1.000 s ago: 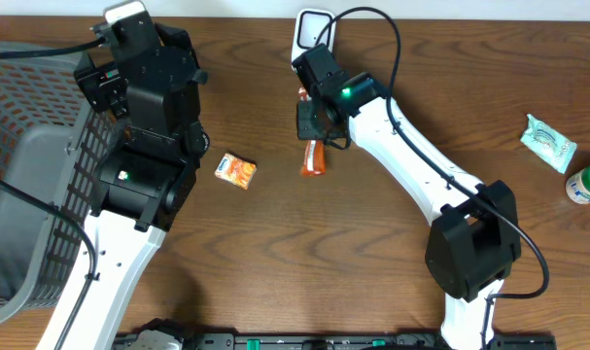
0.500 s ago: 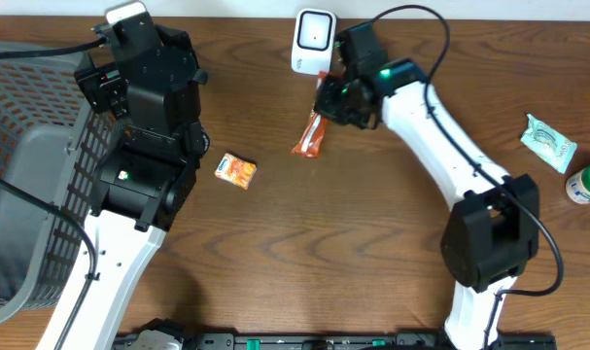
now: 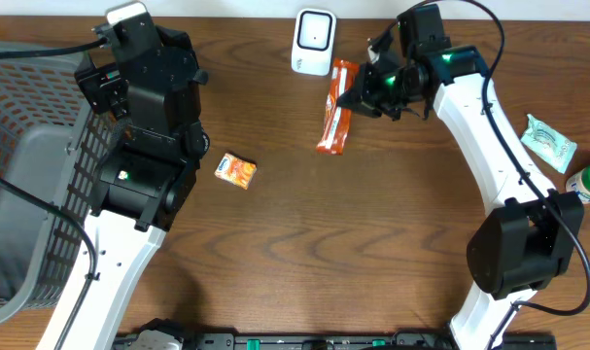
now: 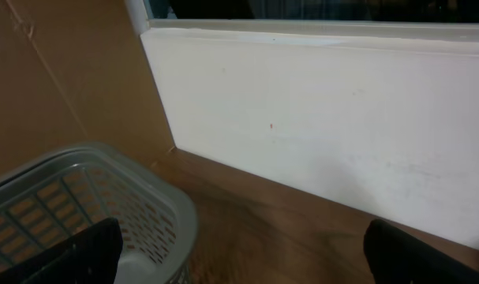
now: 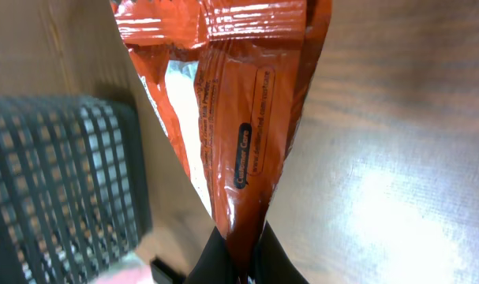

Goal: Scan the item barcode

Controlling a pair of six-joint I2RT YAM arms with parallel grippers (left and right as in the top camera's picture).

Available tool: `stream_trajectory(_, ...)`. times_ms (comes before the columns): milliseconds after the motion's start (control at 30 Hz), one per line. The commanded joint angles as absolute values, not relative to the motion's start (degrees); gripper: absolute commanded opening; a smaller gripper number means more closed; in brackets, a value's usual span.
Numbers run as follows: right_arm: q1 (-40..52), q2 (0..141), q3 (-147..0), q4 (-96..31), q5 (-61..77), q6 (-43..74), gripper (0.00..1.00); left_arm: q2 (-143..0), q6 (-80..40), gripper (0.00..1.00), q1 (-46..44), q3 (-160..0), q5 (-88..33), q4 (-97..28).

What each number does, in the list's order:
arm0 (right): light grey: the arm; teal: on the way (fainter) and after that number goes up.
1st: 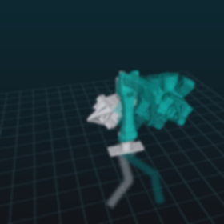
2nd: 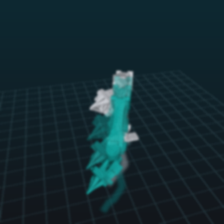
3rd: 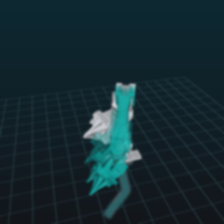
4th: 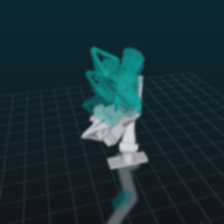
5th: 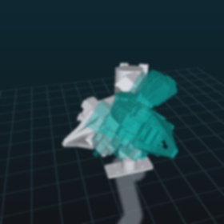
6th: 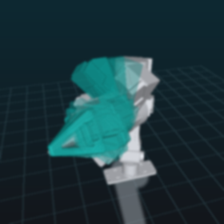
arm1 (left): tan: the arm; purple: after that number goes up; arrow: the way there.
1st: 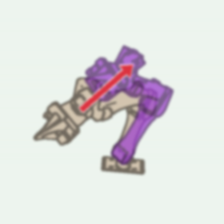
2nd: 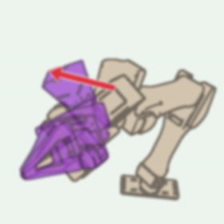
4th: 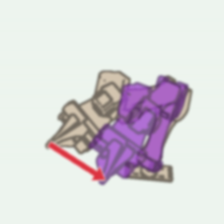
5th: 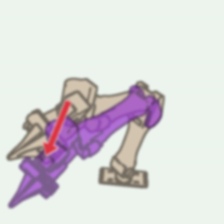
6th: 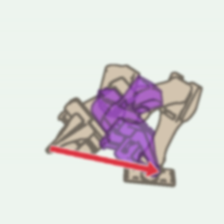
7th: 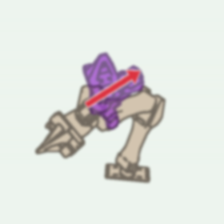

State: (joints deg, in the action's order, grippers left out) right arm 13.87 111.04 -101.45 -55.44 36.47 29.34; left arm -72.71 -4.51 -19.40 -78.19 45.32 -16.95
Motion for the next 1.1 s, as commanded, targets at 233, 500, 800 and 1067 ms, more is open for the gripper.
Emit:
stream_trajectory(233,16.6,108.7,-102.0,-63.4,38.9,23.0,0.01,-73.0,-5.0,0.98,-19.4,-77.8,45.5,-17.2)
stream_trajectory(500,17.7,106.1,-102.0,-63.6,33.9,22.2,0.02,-73.0,-5.1,0.98,-19.4,-77.8,45.5,-17.2)
stream_trajectory(800,21.8,106.3,-100.4,-54.7,-6.2,21.6,0.02,-73.0,-5.0,0.98,-19.4,-77.8,45.5,-17.2)
stream_trajectory(1067,25.6,110.5,-98.0,-30.9,-24.3,8.7,0.02,-73.0,-5.1,0.98,-19.4,-77.8,45.5,-17.2)
